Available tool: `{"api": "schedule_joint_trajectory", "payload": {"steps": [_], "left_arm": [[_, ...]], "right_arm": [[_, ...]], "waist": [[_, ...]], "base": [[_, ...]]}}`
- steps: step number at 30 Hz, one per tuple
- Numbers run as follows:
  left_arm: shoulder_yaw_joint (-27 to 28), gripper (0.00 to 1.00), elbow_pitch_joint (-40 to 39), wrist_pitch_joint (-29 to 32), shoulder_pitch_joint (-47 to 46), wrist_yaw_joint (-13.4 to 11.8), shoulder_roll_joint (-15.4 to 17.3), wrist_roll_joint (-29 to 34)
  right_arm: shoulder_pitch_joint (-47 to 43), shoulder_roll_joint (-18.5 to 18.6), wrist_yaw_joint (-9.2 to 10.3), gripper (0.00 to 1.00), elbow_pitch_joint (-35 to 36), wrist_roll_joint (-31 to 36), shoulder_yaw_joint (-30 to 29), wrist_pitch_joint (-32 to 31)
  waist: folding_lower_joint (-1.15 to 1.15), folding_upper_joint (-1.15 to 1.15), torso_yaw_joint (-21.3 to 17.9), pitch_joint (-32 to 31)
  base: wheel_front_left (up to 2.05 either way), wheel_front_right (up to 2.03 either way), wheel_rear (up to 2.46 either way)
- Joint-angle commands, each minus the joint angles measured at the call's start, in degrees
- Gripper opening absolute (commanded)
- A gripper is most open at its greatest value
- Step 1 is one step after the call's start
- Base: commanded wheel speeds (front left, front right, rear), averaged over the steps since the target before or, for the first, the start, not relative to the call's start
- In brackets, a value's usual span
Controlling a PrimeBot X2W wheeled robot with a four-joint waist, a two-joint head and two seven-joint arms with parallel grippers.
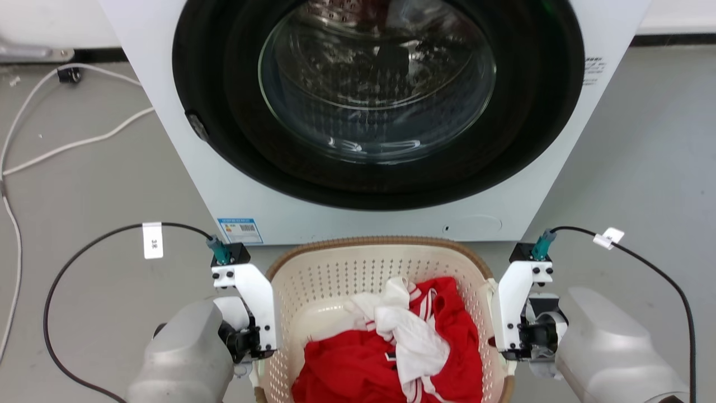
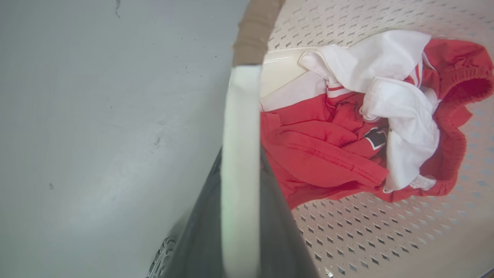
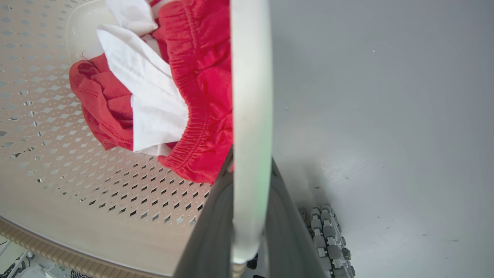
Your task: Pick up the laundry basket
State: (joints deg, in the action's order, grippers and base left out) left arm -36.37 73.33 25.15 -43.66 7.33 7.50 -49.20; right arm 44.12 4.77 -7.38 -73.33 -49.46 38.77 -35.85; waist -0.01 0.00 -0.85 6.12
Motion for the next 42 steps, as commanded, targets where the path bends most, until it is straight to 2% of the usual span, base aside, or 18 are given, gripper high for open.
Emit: {"api": "schedule_joint_trajectory", "payload": {"steps": [1,8,20,42], "left_arm": [[-0.1,0.0,-0.1,0.4,0.9,0.2,-0.3,-0.5],[-0.6,0.0,0.2,2.2,3.1,0.2,-0.7,-1.1],[-1.4,0.0,0.4,3.6,5.0,0.2,-1.1,-1.4],[-2.6,0.0,0.5,2.7,5.7,0.1,-1.2,-1.4]], "right_arm": [[-1.1,-0.5,-0.2,0.0,-0.1,-0.6,-0.1,-0.8],[-2.9,0.1,-0.2,0.0,-0.4,-0.7,-0.5,-3.3],[-5.0,0.9,-0.19,0.0,-0.5,0.2,-1.7,-6.4],[-5.7,0.4,-0.19,0.0,-0.5,4.1,-4.9,-5.3]], "waist": [[0.01,0.0,-0.3,-2.1],[0.01,0.0,0.0,-5.2],[0.01,0.0,0.2,-7.0],[0.01,0.0,0.4,-8.0]], "base": [[0.0,0.0,0.0],[0.0,0.0,0.0],[0.0,0.0,0.0],[0.0,0.0,0.0]]}}
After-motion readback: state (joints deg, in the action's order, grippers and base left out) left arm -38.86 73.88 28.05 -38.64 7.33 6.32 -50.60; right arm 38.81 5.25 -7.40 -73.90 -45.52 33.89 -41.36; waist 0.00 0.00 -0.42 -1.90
